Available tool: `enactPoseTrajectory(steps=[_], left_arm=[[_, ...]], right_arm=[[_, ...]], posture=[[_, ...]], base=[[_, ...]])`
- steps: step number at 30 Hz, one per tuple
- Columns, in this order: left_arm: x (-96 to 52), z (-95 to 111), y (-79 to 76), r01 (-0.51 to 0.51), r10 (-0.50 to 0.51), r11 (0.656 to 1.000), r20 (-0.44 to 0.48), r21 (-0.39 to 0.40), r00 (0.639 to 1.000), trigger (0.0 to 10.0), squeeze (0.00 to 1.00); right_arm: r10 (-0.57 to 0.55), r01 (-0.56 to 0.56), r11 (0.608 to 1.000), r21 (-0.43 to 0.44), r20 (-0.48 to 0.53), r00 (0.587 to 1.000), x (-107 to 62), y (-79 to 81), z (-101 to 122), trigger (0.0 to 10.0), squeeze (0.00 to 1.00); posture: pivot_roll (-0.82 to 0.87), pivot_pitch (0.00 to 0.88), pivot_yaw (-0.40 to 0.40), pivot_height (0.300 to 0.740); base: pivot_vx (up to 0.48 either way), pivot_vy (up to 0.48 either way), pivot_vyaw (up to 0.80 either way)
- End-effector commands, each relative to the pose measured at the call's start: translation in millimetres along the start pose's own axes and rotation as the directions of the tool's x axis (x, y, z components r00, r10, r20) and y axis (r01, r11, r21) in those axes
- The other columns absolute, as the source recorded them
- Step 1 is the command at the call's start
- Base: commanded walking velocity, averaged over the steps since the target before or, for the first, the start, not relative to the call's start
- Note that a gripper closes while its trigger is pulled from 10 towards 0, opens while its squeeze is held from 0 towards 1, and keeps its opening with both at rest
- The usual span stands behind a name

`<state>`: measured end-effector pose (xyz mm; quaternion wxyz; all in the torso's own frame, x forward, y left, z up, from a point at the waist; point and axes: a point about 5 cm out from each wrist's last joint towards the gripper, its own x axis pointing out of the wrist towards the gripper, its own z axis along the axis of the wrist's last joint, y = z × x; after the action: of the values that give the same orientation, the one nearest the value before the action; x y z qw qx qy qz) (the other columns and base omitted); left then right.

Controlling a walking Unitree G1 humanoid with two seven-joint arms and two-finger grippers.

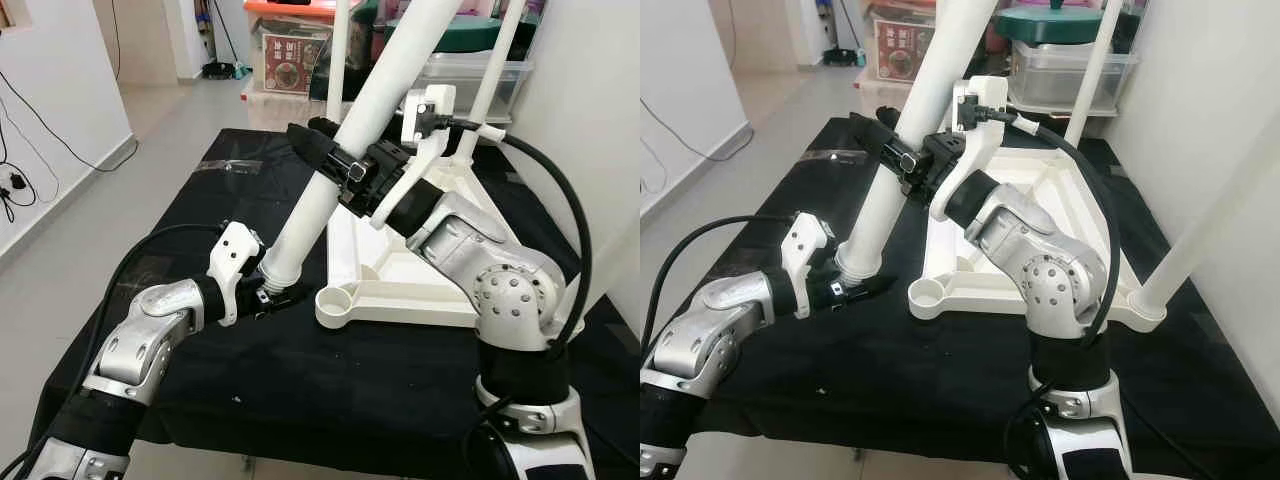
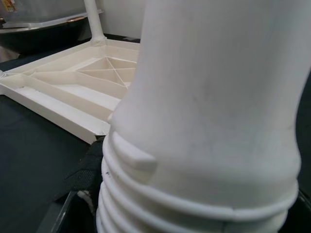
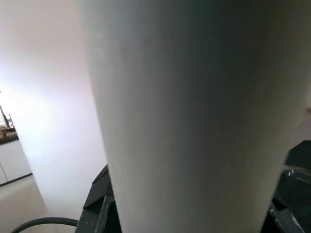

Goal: Building children table

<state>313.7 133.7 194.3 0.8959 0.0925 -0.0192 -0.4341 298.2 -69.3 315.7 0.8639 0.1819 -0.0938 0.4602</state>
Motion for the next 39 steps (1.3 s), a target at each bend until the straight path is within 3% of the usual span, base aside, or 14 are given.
enactPoseTrajectory(steps=[1,4,5,6,7,13,14,15,20,21,31,38,39], left_arm=[[-3.3,-1.5,10.4,-0.056,0.057,0.998,-0.030,0.021,0.998,0.0,0.00],[-2.9,-5.4,7.7,-0.031,0.035,0.998,-0.071,0.056,0.997,0.0,0.00],[-3.0,-6.8,7.1,-0.027,0.032,0.997,-0.086,0.066,0.996,0.8,0.00],[-3.2,-8.0,7.0,-0.026,0.033,0.997,-0.099,0.070,0.995,4.4,0.00],[-3.5,-9.2,7.4,-0.029,0.038,0.996,-0.115,0.081,0.993,10.0,0.00],[-3.8,-11.0,11.3,-0.060,0.074,0.993,-0.141,0.100,0.987,10.0,0.00],[-4.1,-10.1,11.6,-0.053,0.071,0.990,-0.142,0.128,0.987,10.0,0.14],[-4.2,-8.9,12.2,-0.056,0.074,0.989,-0.136,0.134,0.988,10.0,1.00],[-0.1,-2.7,19.3,-0.122,0.142,0.978,-0.116,0.167,0.983,10.0,1.00],[0.7,-1.3,19.5,-0.127,0.145,0.979,-0.108,0.163,0.983,10.0,0.00],[6.2,2.5,13.5,-0.079,0.087,0.990,-0.072,0.115,0.994,10.0,0.00],[12.9,8.4,8.8,-0.043,0.057,0.986,-0.082,0.163,0.995,10.0,0.00],[13.4,8.8,7.8,-0.034,0.055,0.979,-0.098,0.202,0.994,10.0,0.00]], right_arm=[[0.135,-0.132,0.990,0.050,-0.078,0.988,5.4,20.7,-14.4,0.0,0.00],[0.133,-0.129,0.991,0.042,-0.094,0.987,5.6,20.3,-16.8,0.0,0.00],[0.131,-0.128,0.991,0.038,-0.100,0.986,5.8,20.0,-17.8,0.0,0.00],[0.129,-0.126,0.991,0.034,-0.105,0.986,5.8,19.8,-18.7,0.0,0.00],[0.128,-0.125,0.992,0.031,-0.109,0.986,6.0,19.7,-19.5,0.0,0.00],[0.126,-0.125,0.992,0.022,-0.115,0.985,6.6,20.0,-21.4,0.0,0.00],[0.126,-0.125,0.992,0.020,-0.116,0.985,6.6,20.2,-21.7,0.0,0.00],[0.127,-0.125,0.992,0.019,-0.116,0.985,6.6,20.4,-22.0,0.0,0.00],[0.123,-0.122,0.992,0.014,-0.118,0.985,5.9,20.1,-22.3,0.0,0.00],[0.122,-0.122,0.992,0.014,-0.118,0.985,5.8,20.0,-22.3,0.0,0.00],[0.128,-0.127,0.992,0.016,-0.118,0.985,5.6,21.3,-22.7,0.0,0.00],[0.114,-0.115,0.993,0.002,-0.131,0.985,5.7,20.0,-26.2,0.0,0.00],[0.107,-0.109,0.994,-0.005,-0.132,0.985,6.0,19.2,-26.6,0.0,0.00]], posture=[[0.02,0.000,-0.038,0.740],[0.02,0.000,-0.040,0.740],[0.02,0.000,-0.040,0.740],[0.03,0.000,-0.041,0.740],[0.03,0.000,-0.041,0.740],[0.03,0.000,-0.040,0.740],[0.03,0.000,-0.040,0.740],[0.03,0.000,-0.038,0.740],[0.03,0.000,-0.038,0.740],[0.03,0.000,-0.037,0.740],[0.02,0.000,-0.034,0.740],[0.02,0.000,-0.034,0.740],[0.02,0.000,-0.033,0.740]], base=[[0.000,0.000,0.00],[0.000,0.000,0.00],[0.000,0.000,0.00],[0.000,0.000,0.00],[0.000,0.000,0.00],[0.000,0.000,0.00],[0.000,0.000,0.00],[0.000,0.000,0.00],[0.000,0.000,0.00],[0.000,0.000,0.00],[0.000,0.000,0.00],[0.000,0.000,0.00],[0.000,0.000,0.00]])
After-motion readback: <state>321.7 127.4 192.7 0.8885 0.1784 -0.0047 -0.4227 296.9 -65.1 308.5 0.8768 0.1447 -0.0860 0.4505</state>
